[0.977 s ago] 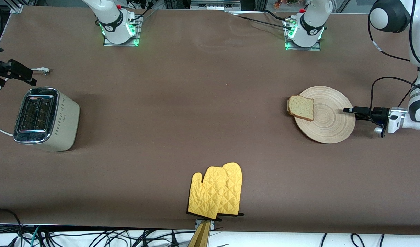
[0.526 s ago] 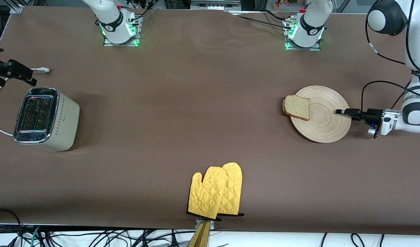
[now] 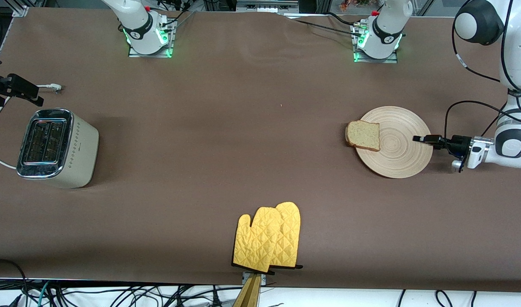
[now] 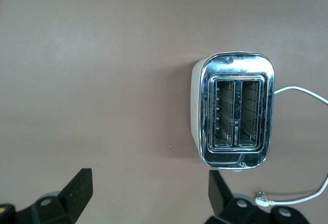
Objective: Move plate and put bread in toaster
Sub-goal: 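Slide the wooden plate with the left gripper toward the toaster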
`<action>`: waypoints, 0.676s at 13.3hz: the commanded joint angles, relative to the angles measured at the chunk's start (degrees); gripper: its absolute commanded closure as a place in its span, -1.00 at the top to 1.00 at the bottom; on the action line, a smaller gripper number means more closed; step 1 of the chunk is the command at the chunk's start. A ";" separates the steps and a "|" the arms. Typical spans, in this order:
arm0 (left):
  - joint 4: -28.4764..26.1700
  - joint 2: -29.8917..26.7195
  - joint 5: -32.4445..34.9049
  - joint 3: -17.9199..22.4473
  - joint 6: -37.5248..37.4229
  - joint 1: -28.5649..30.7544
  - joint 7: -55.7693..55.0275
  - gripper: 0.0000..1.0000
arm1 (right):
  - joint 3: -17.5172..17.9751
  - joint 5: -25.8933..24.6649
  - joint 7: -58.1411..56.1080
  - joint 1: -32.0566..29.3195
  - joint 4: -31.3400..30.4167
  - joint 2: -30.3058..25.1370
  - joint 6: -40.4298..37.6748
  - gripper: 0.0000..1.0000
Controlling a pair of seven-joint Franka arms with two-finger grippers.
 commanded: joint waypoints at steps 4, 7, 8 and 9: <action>0.06 -2.84 -8.64 -6.69 -5.03 -0.74 -1.74 -1.00 | -0.56 -0.14 -0.76 -0.13 -1.46 -1.65 -0.17 1.00; -0.64 -3.89 -13.64 -12.15 -4.07 -2.58 -2.98 -1.00 | -0.99 -0.14 -0.76 -0.13 -1.46 -1.30 0.01 1.00; -0.82 -3.98 -15.06 -12.24 -2.06 -4.77 -3.16 -1.00 | -1.34 -0.06 -0.76 -0.13 -1.46 -1.30 0.18 1.00; -0.82 -3.98 -15.33 -12.59 0.31 -6.79 -3.68 -1.00 | -2.13 -0.06 -0.85 -0.13 -1.46 -1.21 0.36 1.00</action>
